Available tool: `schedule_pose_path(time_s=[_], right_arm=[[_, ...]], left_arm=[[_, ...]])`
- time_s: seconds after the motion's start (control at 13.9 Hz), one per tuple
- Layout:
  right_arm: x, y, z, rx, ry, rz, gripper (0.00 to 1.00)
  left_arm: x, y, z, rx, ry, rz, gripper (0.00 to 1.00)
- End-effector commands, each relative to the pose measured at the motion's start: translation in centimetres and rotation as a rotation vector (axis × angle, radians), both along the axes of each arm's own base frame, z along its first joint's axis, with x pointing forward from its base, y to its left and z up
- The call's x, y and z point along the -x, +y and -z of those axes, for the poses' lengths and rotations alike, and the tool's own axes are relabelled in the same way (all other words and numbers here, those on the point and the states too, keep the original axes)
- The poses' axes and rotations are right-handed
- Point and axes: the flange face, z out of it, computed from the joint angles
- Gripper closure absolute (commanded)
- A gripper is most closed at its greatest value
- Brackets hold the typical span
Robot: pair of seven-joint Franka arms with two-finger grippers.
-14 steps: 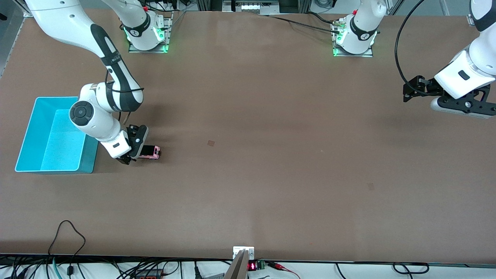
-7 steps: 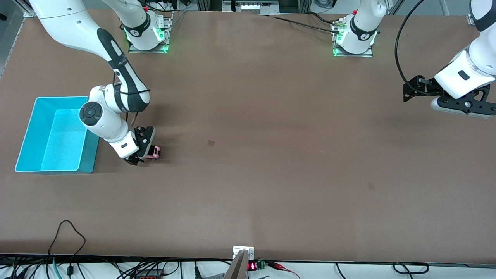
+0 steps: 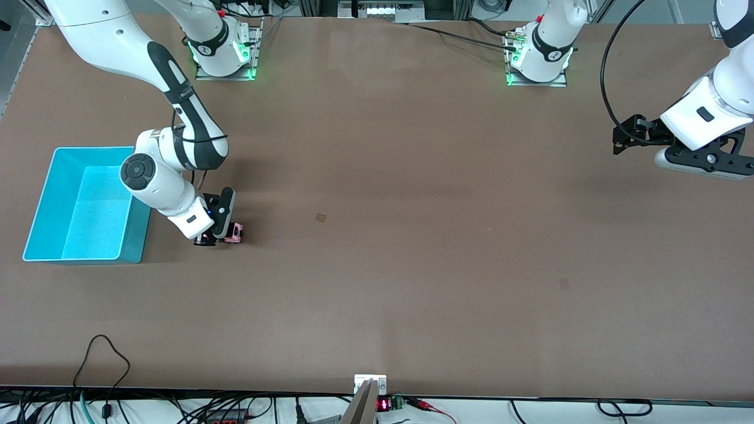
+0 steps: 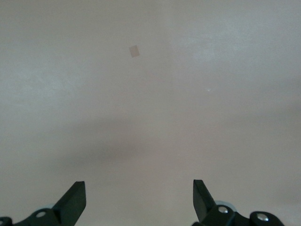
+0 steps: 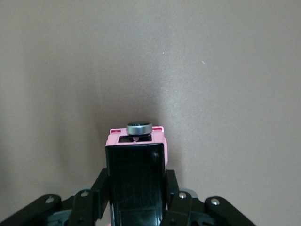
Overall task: Wind and store pink jeep toy
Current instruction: 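Lift the jeep with the right gripper and carry it over the cyan bin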
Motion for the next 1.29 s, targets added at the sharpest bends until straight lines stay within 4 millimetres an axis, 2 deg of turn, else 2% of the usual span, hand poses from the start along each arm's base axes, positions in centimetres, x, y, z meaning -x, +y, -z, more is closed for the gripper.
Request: schedule_pose_path(time_s=[0.0, 0.22, 0.5, 0.79, 1.0, 1.15, 1.22], right_arm=[[-0.3, -0.1, -4.2, -0.017, -0.035, -0.013, 1.0], [-0.6, -1.2, -8.8, -0.025, -0.065, 0.093, 1.0], [0.1, -3.3, -13.5, -0.042, -0.039, 0.4, 1.0], [1.4, -5.7, -16.3, -0.037, 0.038, 0.795, 1.0], [2.4, -7.3, -16.8, -0.011, 0.118, 1.097, 1.0], [2.8, -10.0, -17.3, -0.002, 0.134, 1.272, 1.0], [2.9, -12.1, -17.2, 0.006, 0.133, 1.32, 1.0]], left_arm=[[0.1, 0.3, -0.7, -0.012, 0.001, 0.018, 0.0], [0.1, 0.3, -0.7, -0.012, 0.001, 0.02, 0.0], [0.1, 0.3, -0.7, -0.012, 0.001, 0.02, 0.0], [0.1, 0.3, -0.7, -0.012, 0.001, 0.02, 0.0], [0.1, 0.3, -0.7, -0.012, 0.001, 0.02, 0.0], [0.1, 0.3, -0.7, -0.012, 0.001, 0.02, 0.0], [0.1, 0.3, -0.7, -0.012, 0.001, 0.02, 0.0]])
